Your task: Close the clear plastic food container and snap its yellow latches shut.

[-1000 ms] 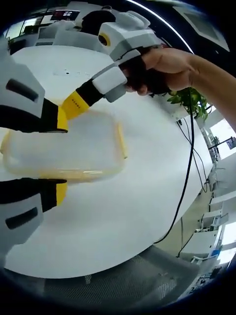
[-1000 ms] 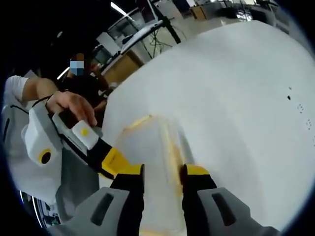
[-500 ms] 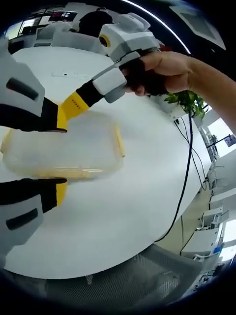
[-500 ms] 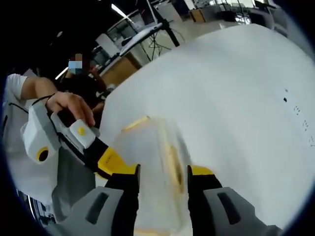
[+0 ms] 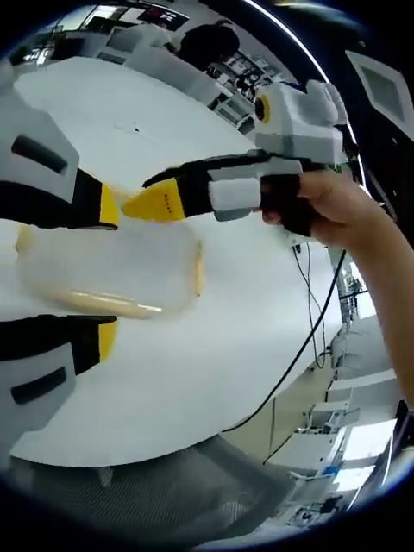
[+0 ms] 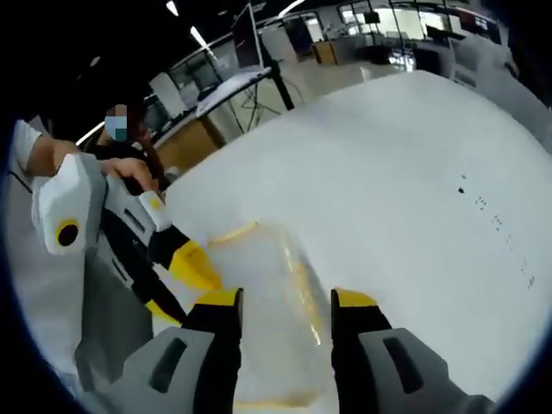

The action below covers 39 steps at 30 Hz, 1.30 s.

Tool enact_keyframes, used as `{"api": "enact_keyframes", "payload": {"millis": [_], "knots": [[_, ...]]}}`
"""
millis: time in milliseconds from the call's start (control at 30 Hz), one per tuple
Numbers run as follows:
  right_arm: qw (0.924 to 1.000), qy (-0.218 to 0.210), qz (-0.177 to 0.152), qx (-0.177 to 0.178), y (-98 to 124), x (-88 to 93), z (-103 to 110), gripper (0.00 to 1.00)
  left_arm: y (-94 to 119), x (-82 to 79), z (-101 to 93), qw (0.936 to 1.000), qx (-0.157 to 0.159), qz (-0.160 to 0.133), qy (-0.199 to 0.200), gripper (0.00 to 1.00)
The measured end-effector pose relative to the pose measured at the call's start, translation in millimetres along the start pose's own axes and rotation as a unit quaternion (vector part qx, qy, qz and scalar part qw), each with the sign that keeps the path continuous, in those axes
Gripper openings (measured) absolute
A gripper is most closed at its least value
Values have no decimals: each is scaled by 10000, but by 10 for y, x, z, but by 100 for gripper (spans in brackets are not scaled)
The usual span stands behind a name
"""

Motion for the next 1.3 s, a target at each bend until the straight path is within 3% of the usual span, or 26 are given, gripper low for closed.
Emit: {"api": "enact_keyframes", "payload": {"millis": [100, 400, 600, 867, 1133, 1300], "knots": [[9991, 16, -372, 182, 82, -10, 76, 38, 63, 24, 36, 9997, -133, -68, 204, 33], [9924, -127, -1088, 553, 207, 111, 196, 40, 213, 139, 152, 9969, -567, -106, 537, 33], [9875, -178, -1336, 820, 288, 251, 224, 40, 252, 212, 141, 9930, -698, -161, 938, 33], [9816, -196, -1498, 1164, 385, 475, 230, 42, 281, 273, 106, 9905, -799, -143, 1109, 35], [9733, -282, -1776, 1426, 394, 706, 227, 44, 280, 460, 65, 9777, -985, -199, 1845, 40], [9682, -461, -1917, 1543, 368, 842, 174, 44, 263, 564, 5, 9735, -981, -157, 2060, 41]]}}
Point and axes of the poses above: the point that each gripper's makers call its tool centre point, and the gripper's own axes: y roughly backward along the fingers, z roughly to its left, x roughly out of its underside, the point moved 1 cm from there along y, roughly backward along the fingers, and after that the axes turned 14 degrees about -y, right-handed, at the moved point
